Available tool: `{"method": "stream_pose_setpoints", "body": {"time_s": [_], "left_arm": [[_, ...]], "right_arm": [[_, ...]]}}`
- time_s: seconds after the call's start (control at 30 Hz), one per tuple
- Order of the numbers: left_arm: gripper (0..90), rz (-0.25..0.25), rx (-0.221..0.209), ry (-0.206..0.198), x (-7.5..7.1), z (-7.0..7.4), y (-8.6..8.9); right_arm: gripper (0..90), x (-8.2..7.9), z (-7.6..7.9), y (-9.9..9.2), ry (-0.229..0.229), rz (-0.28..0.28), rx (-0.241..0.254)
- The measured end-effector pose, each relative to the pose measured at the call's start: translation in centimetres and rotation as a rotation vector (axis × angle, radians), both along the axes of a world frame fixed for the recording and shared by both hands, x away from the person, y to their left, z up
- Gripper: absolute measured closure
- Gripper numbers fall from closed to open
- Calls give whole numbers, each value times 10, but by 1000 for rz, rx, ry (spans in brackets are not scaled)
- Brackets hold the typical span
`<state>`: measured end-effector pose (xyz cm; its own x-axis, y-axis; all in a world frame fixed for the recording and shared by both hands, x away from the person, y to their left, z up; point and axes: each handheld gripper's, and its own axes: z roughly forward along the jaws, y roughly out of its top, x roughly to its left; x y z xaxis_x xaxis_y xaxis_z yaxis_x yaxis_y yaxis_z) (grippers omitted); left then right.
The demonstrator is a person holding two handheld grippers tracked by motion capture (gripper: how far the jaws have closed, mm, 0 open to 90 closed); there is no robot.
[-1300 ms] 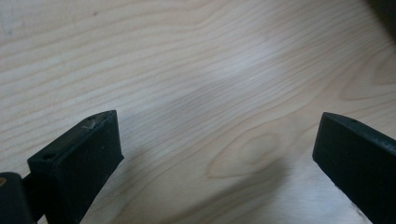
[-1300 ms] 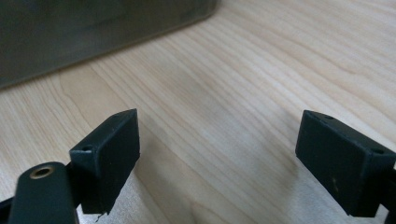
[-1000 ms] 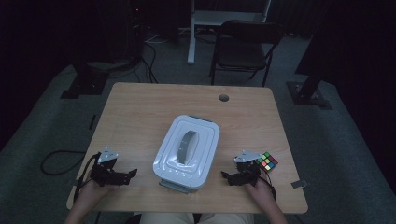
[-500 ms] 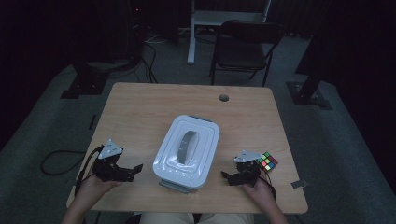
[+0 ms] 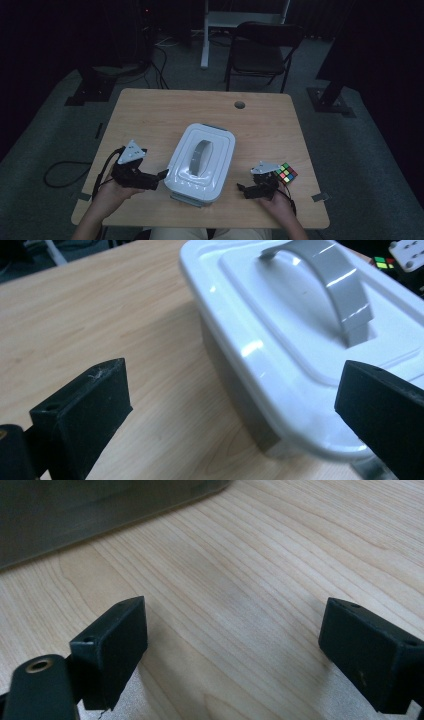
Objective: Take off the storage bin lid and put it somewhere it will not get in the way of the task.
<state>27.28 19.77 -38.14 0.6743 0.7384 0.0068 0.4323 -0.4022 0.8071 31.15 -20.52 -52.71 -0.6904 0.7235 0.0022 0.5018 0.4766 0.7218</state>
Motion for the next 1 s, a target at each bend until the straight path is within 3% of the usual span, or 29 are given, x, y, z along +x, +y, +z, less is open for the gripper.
{"method": "stream_pose_setpoints", "body": {"time_s": [0.1,0.13,0.3,0.67,0.83,0.9,1.0], "left_arm": [[19,-13,2,-6,1,2,-6],[19,-32,6,-13,2,4,-16],[19,-64,13,-22,4,5,-34],[40,-123,29,-23,12,-1,-73],[60,-111,31,-20,17,-4,-85],[61,-103,50,-23,18,-5,-89],[144,-112,61,-20,20,-7,-92]], "right_arm": [[117,0,0,0,0,0,0],[117,0,0,0,1,-2,1],[117,0,0,0,1,-2,0],[118,-1,0,0,0,-5,1],[119,-1,0,0,0,-8,3],[119,-1,0,0,0,-8,2],[119,-1,0,0,-1,-7,2]]}}
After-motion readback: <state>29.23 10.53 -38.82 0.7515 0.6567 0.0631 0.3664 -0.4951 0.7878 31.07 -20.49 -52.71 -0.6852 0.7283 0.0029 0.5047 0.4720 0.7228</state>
